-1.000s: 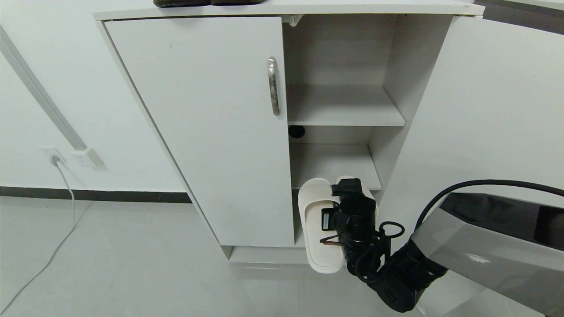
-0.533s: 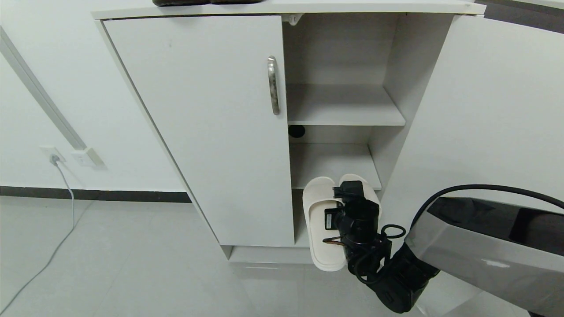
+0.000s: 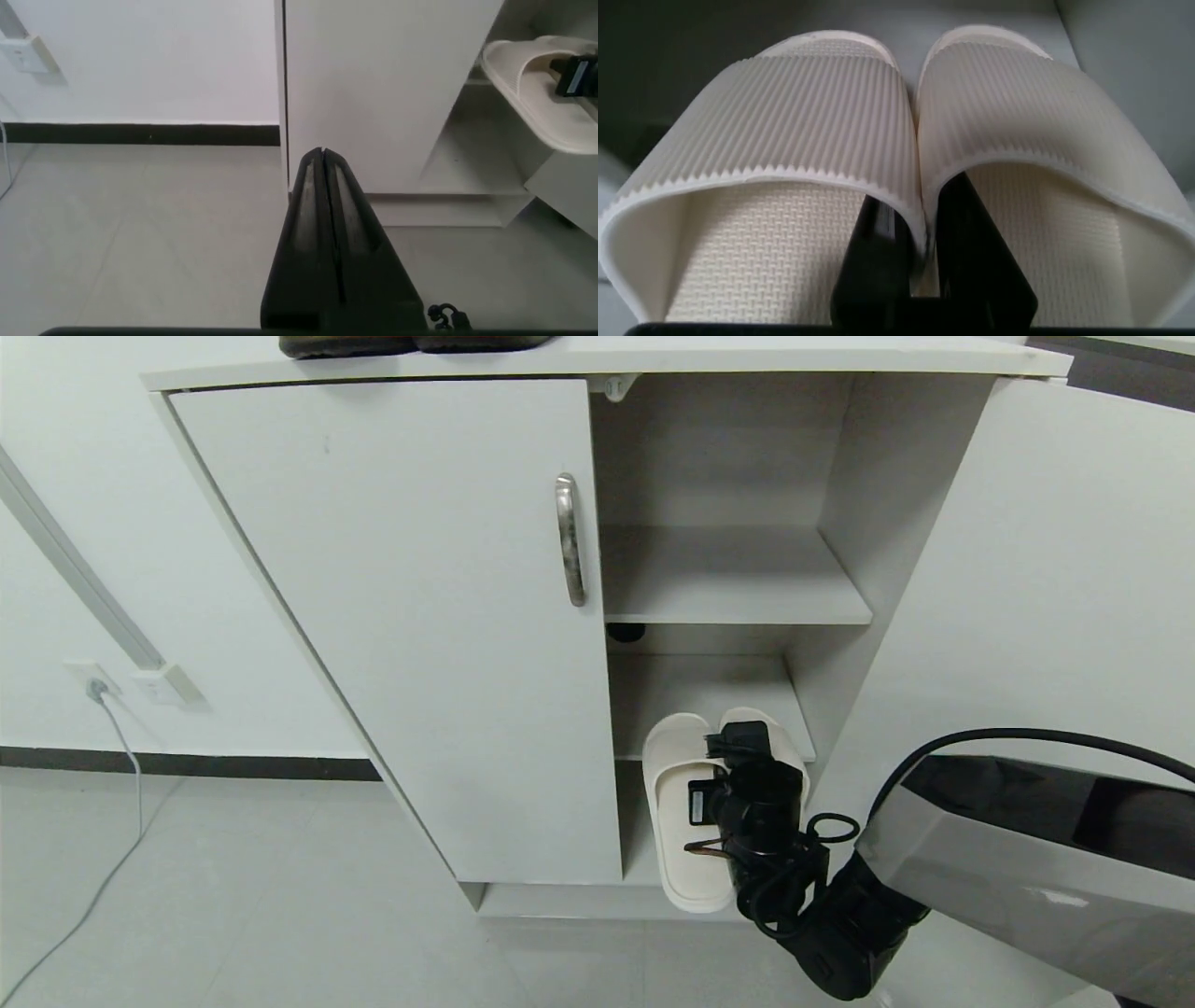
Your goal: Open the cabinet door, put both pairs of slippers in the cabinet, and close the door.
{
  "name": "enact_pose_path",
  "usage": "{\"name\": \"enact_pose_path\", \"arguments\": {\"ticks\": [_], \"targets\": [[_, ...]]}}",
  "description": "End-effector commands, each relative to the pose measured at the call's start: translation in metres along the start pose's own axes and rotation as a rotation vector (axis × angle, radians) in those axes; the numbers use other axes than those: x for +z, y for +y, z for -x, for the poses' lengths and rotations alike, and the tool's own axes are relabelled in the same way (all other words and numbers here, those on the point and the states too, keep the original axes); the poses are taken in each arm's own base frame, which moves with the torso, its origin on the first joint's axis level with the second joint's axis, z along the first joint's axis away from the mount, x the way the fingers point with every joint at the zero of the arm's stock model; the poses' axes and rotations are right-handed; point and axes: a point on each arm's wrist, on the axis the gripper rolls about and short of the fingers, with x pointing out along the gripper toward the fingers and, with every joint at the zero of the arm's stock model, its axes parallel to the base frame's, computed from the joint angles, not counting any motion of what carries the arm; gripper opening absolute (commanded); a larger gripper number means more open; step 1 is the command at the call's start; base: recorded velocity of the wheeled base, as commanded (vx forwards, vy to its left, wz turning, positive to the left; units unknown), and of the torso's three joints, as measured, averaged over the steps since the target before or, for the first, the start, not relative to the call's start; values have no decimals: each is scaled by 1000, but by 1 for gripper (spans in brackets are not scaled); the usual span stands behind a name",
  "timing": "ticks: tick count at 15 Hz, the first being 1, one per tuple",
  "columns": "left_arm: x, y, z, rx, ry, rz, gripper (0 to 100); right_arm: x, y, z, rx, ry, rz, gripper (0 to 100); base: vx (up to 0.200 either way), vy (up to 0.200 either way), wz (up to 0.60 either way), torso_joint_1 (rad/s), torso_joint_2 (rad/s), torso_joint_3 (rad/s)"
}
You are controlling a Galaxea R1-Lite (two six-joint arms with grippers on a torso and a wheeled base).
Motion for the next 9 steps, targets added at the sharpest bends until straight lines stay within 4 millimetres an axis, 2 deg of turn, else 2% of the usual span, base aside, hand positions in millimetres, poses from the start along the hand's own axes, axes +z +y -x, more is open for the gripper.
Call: {"name": "enact_pose_path", "arguments": {"ticks": [1,5,9], "targets": [[0,0,0,1,1,0,0,1,0,0,0,-7,-6,0,200,0,0,2,-2,-2],[0,0,0,2,1,1,0,0,0,-1,-1,-8,-7,0,200,0,0,7,4,-3],[0,0,0,1,1,1,0,-1,-1,-6,-7,-10,-9,0,0,0,0,0,0,0]]}}
